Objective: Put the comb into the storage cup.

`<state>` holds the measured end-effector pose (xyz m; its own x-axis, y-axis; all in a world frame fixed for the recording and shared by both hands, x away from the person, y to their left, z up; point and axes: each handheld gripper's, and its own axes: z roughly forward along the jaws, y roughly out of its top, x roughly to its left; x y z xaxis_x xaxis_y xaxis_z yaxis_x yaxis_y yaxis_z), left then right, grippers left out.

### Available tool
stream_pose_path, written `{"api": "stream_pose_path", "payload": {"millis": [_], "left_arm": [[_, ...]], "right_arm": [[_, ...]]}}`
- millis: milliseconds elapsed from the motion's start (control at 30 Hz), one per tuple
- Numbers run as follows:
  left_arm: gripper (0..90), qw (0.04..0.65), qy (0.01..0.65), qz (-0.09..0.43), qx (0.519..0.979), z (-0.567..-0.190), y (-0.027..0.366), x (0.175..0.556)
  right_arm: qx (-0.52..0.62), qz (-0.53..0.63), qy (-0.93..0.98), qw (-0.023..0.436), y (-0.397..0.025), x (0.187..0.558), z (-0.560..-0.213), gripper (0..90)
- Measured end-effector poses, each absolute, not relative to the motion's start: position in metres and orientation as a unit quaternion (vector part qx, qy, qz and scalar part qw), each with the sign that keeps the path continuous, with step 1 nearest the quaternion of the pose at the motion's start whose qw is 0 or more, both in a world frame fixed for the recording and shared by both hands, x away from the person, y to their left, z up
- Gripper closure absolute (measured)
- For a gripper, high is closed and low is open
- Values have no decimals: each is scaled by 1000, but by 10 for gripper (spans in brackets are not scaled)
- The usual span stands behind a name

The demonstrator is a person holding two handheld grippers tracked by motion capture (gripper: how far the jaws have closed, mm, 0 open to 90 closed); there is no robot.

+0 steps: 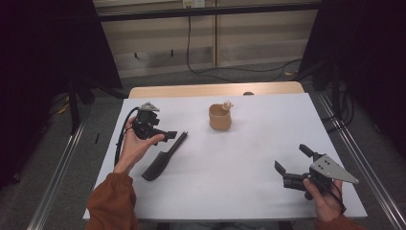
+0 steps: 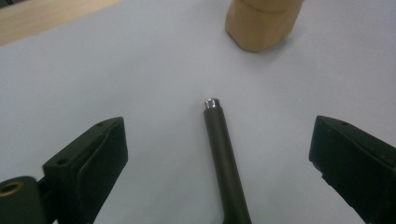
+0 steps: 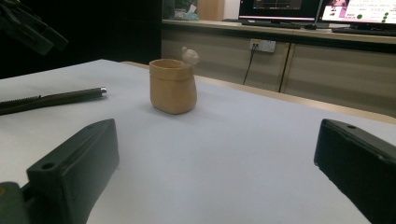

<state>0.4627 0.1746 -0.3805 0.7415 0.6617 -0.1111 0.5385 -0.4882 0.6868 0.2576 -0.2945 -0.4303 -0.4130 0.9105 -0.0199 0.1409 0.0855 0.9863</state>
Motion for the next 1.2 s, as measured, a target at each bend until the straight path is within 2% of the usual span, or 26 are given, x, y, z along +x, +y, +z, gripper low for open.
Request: {"api": "stream_pose_path", "payload": {"millis": [433,600,867,1200], "left_arm": [[88,301,356,65,882,-398,169,458],[148,268,353,53,895,-400,165,457],[276,249,356,9,901,-407,159,456],[391,226,353,2,908,-417,147,457]], "right_arm": [[404,540,647,355,-294,258,-430,0],[404,539,649,355,-294,258,-431,0],[407,536,648,357,-294,258,-431,0],[405,534,652,354,-294,258,-431,0]]}}
